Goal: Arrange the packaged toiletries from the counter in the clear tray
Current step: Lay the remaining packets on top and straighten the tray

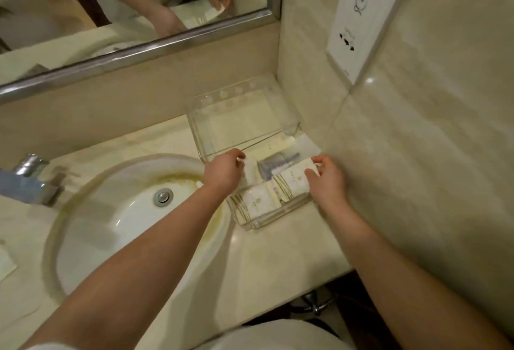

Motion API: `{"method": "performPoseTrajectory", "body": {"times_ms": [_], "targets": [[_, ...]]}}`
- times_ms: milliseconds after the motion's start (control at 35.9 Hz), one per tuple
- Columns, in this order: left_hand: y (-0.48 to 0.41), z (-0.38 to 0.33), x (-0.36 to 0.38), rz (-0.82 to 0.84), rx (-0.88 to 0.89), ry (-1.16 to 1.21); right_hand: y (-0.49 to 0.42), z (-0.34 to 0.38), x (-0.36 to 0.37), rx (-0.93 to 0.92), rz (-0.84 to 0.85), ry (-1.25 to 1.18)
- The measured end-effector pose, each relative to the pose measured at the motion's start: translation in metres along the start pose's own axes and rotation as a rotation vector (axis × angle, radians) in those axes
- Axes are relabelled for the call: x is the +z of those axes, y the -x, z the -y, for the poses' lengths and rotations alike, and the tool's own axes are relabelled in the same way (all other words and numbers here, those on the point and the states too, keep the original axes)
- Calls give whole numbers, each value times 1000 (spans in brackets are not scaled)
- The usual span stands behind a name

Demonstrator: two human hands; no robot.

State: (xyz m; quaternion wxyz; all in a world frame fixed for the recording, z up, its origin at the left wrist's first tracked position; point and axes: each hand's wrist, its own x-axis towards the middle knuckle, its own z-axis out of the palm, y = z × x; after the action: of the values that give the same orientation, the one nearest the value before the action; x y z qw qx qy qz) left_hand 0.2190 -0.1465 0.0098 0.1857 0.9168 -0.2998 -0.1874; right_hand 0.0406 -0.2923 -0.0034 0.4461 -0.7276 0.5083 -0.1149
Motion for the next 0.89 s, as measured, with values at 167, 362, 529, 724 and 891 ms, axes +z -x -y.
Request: {"method": "performPoseTrajectory", "body": {"times_ms": [167, 362, 529, 724, 891], "targets": [[-1, 3, 11, -105, 117, -118, 5, 1, 1, -68, -12, 135], [17, 13, 22, -207, 153, -224, 15, -6, 6, -206, -75, 387], [48, 16, 38, -124, 293, -250, 39, -10, 11, -416, -179, 524], [64, 27, 52, 97, 305, -415, 54, -20, 24, -495, 41, 577], [64, 25, 42, 101, 312, -357, 49, -9, 23, -431, 120, 524]]}}
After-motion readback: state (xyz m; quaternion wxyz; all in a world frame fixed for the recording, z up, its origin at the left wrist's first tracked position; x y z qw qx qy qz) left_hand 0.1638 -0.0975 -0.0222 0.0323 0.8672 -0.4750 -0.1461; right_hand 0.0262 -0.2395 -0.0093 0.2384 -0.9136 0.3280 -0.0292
